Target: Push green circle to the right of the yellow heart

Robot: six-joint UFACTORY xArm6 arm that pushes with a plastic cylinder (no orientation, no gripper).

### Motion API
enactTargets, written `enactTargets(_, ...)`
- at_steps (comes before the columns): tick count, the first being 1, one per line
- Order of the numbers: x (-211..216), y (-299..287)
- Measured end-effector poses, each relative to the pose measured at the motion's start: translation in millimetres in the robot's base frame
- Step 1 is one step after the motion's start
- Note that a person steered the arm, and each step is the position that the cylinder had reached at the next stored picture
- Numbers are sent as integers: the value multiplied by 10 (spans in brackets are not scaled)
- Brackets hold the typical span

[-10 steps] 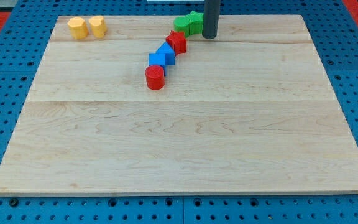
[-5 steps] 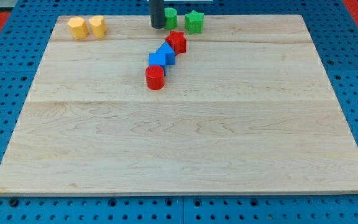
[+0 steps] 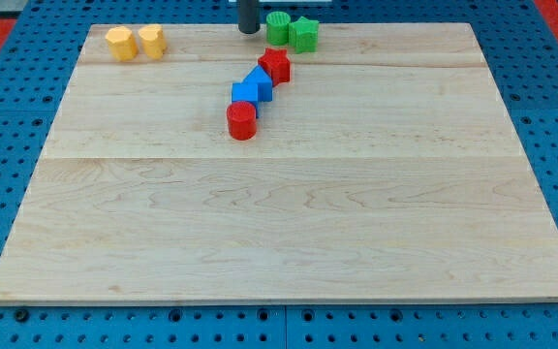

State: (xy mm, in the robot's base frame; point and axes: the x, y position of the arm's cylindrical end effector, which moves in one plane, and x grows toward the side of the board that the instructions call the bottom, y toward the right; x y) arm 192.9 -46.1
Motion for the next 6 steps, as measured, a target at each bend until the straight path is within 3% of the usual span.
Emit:
enactTargets(2,402,345)
enactTargets(3,377,164)
enactTargets(4,12,-247)
enactTargets(6,9,217)
